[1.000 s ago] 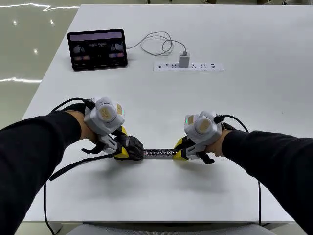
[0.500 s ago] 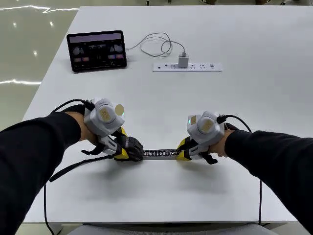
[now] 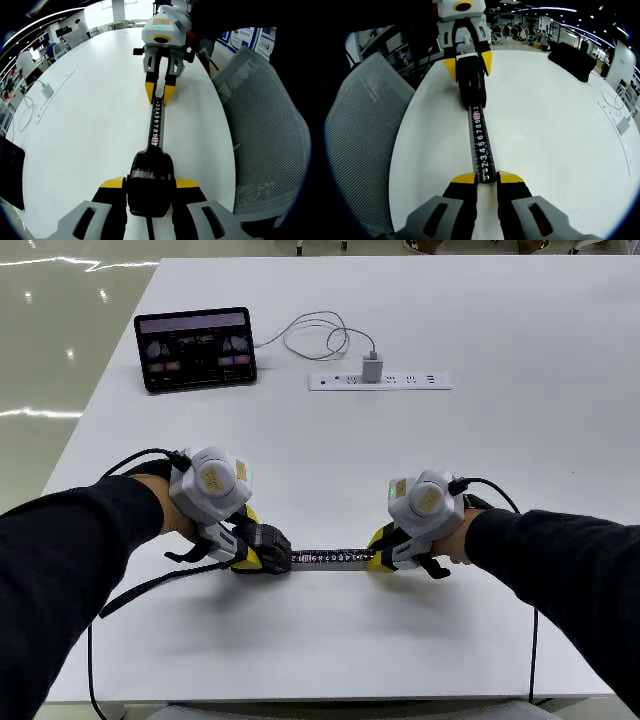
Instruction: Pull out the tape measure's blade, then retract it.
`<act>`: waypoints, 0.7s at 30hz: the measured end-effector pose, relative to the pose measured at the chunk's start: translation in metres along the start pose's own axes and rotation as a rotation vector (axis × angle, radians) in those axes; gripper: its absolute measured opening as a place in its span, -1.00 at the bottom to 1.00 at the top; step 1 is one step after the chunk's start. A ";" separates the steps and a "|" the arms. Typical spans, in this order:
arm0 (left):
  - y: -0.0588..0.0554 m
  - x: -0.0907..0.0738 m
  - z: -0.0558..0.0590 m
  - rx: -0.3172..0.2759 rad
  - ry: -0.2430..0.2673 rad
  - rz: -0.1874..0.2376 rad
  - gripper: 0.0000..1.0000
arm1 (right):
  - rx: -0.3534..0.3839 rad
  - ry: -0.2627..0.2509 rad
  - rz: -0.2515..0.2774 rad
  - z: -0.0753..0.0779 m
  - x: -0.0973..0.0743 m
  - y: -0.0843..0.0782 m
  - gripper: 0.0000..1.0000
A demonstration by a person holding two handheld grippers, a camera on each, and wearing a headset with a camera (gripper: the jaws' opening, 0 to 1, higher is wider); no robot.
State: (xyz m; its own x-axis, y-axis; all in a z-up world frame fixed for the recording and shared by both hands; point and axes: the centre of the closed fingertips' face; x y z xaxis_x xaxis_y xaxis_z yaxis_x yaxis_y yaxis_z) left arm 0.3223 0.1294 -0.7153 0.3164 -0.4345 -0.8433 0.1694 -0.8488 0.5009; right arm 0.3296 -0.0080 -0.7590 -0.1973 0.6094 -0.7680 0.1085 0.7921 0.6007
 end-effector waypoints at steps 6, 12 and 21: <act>-0.001 0.001 -0.001 -0.003 -0.001 0.000 -0.39 | 0.004 -0.001 0.000 0.000 -0.002 -0.002 -0.81; -0.002 0.002 -0.002 -0.002 -0.001 0.004 -0.39 | 0.012 -0.003 -0.002 0.000 -0.004 -0.005 -0.81; -0.001 0.003 -0.002 -0.001 0.001 0.007 -0.39 | 0.022 -0.007 0.000 -0.002 -0.006 -0.009 -0.81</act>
State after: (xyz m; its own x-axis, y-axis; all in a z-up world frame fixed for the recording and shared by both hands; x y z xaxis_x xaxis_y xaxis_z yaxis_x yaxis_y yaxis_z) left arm 0.3247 0.1300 -0.7179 0.3181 -0.4402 -0.8397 0.1684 -0.8454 0.5070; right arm 0.3283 -0.0190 -0.7598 -0.1906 0.6092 -0.7697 0.1298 0.7929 0.5954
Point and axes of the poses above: the centre of the closed fingertips' face, and the gripper's own axes: x roughly forward along the fingers, z roughly to its right, y roughly out of its top, and after that the axes turned 13 degrees about y, right-handed
